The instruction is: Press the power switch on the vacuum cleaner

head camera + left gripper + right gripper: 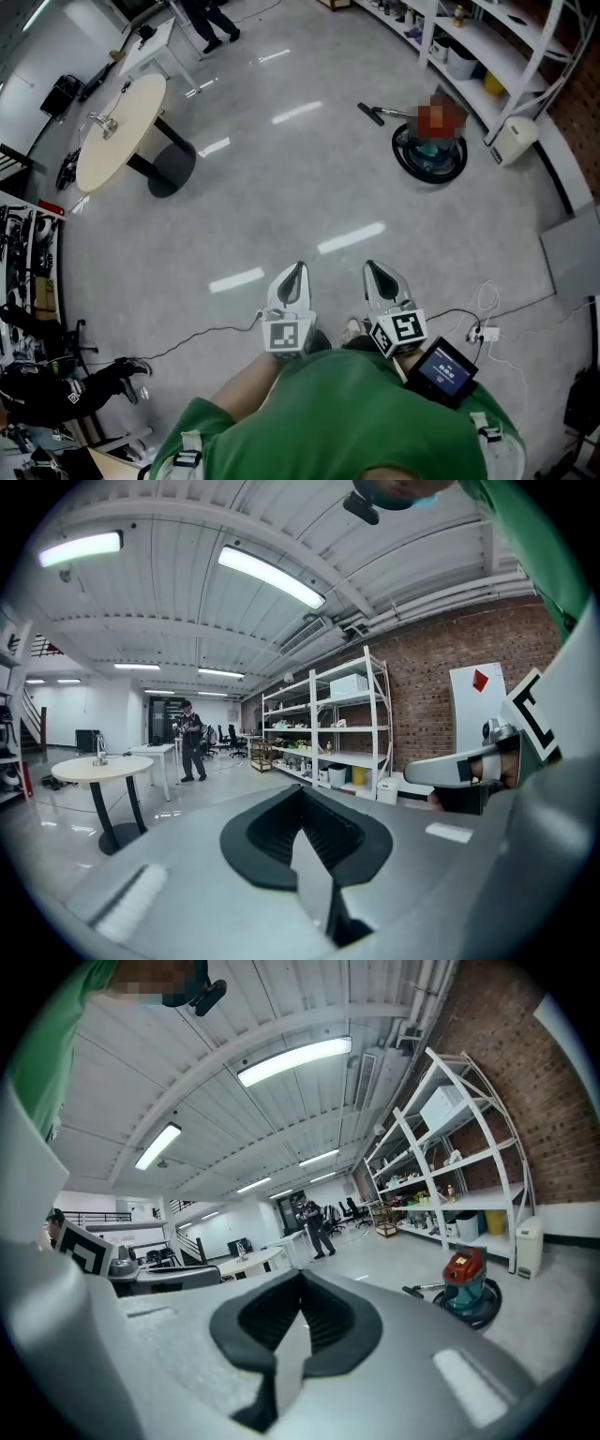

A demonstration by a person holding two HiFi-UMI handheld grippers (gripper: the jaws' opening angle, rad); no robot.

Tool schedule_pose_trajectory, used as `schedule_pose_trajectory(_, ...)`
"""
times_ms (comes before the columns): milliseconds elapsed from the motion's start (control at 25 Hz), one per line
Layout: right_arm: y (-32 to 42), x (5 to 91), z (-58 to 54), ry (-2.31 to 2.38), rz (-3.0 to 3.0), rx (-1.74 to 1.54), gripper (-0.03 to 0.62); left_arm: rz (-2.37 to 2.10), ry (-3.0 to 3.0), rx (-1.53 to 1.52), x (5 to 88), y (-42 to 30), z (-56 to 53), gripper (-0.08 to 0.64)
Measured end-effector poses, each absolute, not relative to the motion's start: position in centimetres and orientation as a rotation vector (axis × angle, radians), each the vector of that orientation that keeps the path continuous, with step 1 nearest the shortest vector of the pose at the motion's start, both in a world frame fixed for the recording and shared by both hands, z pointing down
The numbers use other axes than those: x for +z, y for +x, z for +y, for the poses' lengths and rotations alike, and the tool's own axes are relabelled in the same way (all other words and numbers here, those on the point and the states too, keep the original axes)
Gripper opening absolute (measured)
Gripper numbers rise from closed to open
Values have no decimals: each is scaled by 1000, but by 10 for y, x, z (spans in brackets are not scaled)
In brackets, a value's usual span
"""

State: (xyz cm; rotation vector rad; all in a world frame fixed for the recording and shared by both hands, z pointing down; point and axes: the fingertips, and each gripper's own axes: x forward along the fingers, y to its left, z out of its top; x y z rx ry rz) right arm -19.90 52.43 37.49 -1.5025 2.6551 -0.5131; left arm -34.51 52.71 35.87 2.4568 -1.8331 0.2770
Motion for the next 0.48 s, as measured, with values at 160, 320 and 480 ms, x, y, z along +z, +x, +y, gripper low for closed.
schedule_pose_trajectory(160, -193, 374, 518, -1529, 2639, -507, 0, -1826, 2466, 265, 356, -344, 518, 8)
schedule_pose_trajectory(320, -189, 375, 508, -1567, 2628, -499, 0, -1814, 2478, 232, 355, -343, 501, 8)
schedule_pose_trajectory(480, -187, 378, 488, -1611, 2624, -492, 0, -1795, 2491, 194, 358, -345, 477, 8)
